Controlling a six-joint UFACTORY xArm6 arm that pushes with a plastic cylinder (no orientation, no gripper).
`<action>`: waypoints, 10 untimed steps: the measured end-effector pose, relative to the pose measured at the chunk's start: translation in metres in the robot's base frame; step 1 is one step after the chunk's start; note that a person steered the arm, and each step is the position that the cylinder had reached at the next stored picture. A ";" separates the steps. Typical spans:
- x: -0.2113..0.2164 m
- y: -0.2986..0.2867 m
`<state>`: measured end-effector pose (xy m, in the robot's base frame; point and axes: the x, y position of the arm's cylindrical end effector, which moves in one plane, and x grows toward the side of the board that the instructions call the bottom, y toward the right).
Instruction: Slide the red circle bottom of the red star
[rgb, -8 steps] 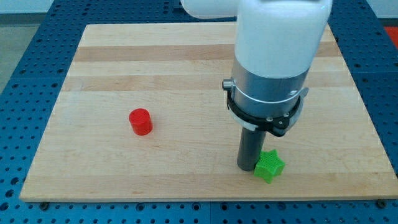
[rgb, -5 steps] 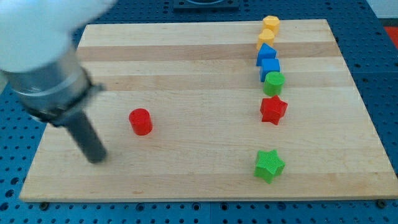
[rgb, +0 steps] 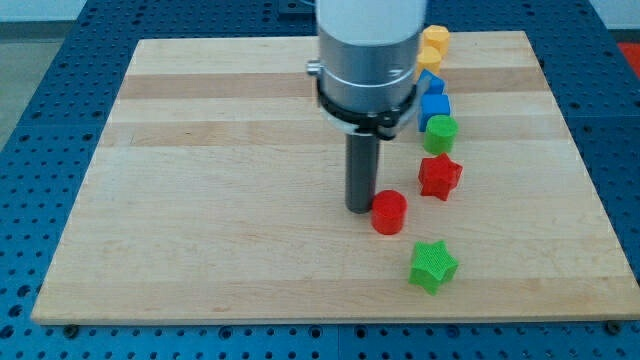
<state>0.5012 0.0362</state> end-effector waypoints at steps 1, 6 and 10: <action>0.017 0.003; 0.028 -0.015; 0.068 0.022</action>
<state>0.5689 0.0586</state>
